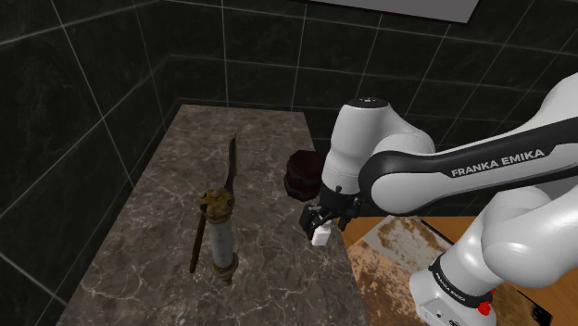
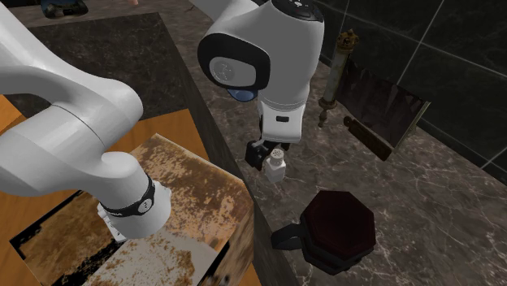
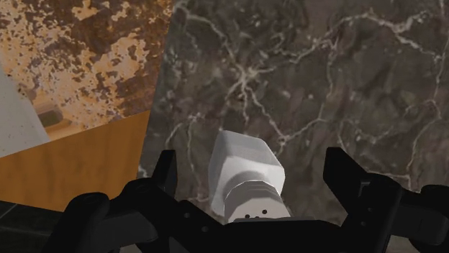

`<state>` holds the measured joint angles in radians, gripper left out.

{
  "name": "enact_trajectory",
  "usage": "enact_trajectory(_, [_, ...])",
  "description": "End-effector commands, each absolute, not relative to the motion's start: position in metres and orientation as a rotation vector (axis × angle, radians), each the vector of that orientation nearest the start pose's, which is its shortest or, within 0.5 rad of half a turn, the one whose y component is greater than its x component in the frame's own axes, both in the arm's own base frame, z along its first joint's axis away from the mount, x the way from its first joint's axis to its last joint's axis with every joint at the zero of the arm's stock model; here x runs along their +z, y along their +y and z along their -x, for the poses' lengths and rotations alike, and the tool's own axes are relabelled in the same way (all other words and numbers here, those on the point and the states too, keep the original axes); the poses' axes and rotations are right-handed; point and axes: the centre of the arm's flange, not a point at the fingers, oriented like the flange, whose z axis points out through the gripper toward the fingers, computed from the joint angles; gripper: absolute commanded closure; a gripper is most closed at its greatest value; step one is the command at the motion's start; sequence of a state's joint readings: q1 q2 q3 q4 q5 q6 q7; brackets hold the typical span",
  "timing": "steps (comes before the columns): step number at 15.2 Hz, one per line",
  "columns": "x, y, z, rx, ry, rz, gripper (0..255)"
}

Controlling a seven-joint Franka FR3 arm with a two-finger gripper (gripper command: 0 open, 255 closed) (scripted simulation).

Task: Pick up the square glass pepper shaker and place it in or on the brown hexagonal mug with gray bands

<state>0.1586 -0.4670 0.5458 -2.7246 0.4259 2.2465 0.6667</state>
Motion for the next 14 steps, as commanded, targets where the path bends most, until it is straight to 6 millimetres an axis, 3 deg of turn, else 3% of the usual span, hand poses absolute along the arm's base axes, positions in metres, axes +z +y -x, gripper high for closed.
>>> enact_trajectory(1, [0.3409,0.237,-0.2852,0.128,0.454,3.058,0])
enact_trajectory(4, [0.341,0.237,-0.2852,0.128,0.454,3.058,0])
enact_trajectory(5, [0.341,0.237,-0.2852,0.128,0.454,3.058,255])
enact_trajectory(14, [0.3409,0.237,-0.2852,0.128,0.454,3.058,255])
